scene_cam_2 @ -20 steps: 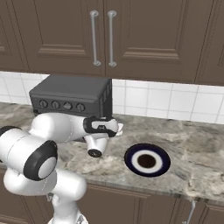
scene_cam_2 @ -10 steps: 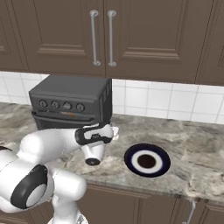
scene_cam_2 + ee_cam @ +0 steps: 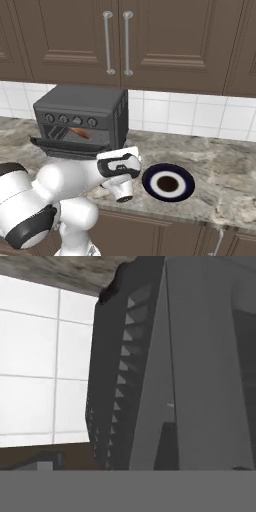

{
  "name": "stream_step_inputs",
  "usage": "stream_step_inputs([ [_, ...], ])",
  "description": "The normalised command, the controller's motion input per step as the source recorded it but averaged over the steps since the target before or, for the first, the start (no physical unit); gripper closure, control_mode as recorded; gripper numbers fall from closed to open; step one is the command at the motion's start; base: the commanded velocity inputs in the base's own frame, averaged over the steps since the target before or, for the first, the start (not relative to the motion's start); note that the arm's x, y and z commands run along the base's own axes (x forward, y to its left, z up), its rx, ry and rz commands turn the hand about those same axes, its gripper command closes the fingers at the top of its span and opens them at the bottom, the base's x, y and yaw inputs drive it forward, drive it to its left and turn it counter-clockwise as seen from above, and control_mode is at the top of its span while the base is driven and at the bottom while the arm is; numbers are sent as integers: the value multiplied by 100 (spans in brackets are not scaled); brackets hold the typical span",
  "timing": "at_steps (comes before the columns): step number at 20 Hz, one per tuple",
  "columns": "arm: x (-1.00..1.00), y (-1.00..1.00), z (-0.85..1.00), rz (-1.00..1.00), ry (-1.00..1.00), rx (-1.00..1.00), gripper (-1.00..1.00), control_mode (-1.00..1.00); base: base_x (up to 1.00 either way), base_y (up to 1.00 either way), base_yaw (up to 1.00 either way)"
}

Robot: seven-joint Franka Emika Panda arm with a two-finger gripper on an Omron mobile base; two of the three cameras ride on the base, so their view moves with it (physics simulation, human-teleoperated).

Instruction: Pull the toaster oven rack outwards. Pick up the baguette from the plate and place it on the toaster oven rack. Close the toaster oven door fully and set the temperature to the lowest setting.

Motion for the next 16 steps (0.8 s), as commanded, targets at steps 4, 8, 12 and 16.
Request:
stream_step_inputs([
  [4, -2, -100, 95, 5, 25, -20, -100, -100, 0, 0, 0],
  [8, 1, -99, 100, 1, 20, -15, -100, -100, 0, 0, 0],
  [12, 18, -76, 100, 0, 14, -13, -100, -100, 0, 0, 0],
  [16, 1, -53, 100, 0, 13, -19, -100, -100, 0, 0, 0],
])
